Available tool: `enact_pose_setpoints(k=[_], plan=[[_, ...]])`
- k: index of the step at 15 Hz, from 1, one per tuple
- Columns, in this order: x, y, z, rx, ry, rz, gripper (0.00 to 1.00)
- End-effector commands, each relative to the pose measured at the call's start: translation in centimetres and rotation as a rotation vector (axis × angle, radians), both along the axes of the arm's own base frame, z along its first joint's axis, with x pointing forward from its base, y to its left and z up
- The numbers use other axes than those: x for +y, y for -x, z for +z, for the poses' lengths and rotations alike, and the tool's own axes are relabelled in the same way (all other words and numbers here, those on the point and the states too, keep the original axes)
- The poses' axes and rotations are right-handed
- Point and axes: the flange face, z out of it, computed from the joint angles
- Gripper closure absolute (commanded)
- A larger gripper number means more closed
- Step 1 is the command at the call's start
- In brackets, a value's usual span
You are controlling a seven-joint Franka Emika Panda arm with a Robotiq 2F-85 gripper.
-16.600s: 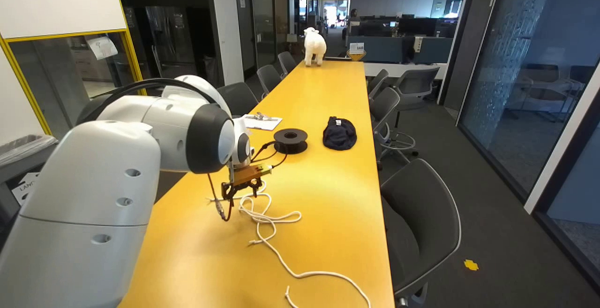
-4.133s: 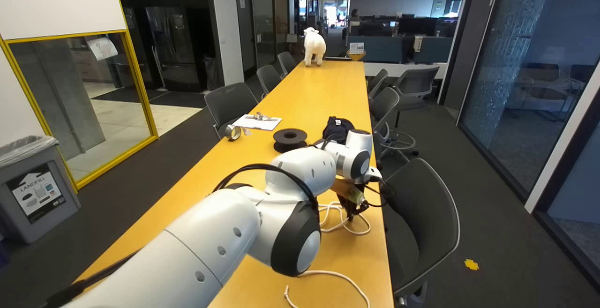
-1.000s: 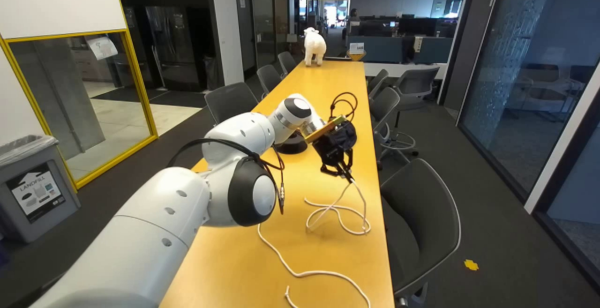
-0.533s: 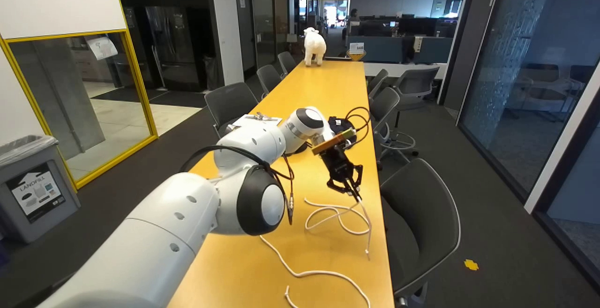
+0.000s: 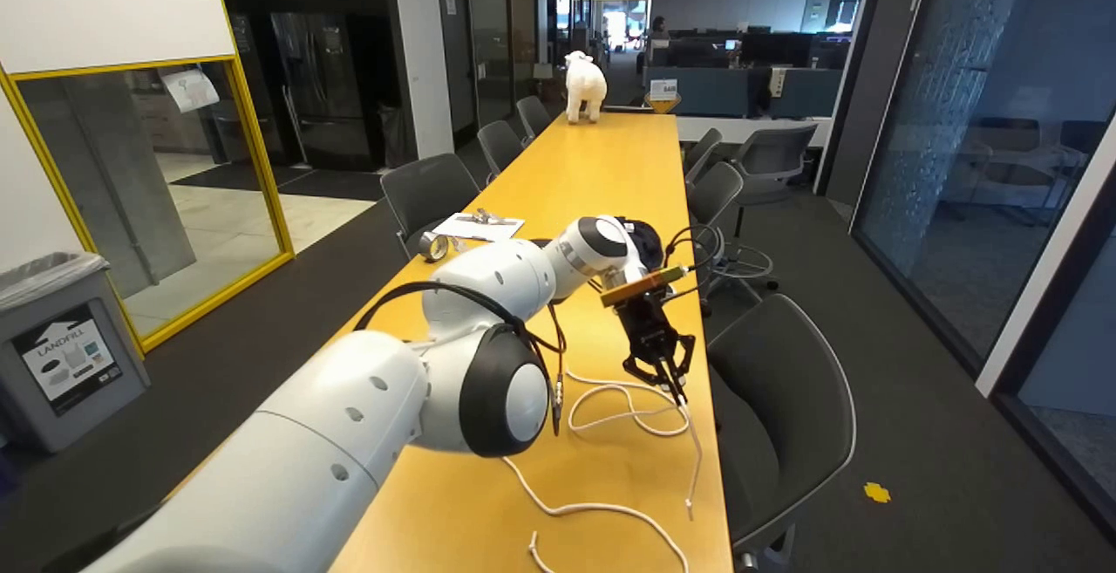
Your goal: Separate the two white ropes
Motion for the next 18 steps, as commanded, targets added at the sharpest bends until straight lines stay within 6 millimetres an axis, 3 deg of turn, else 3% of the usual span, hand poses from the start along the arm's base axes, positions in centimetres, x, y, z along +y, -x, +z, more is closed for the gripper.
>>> enact_pose_setpoints(k=[1,10,18], plan=[[-1.0,0.9,-1.3,0.029,-0.038,-0.035,0.98],[-4.1,3.1,-6.1,0.121,-0.087,-0.081,0.98],[-5.4,2.9,-6.9,0.083,-0.187,-0.053,0.98]])
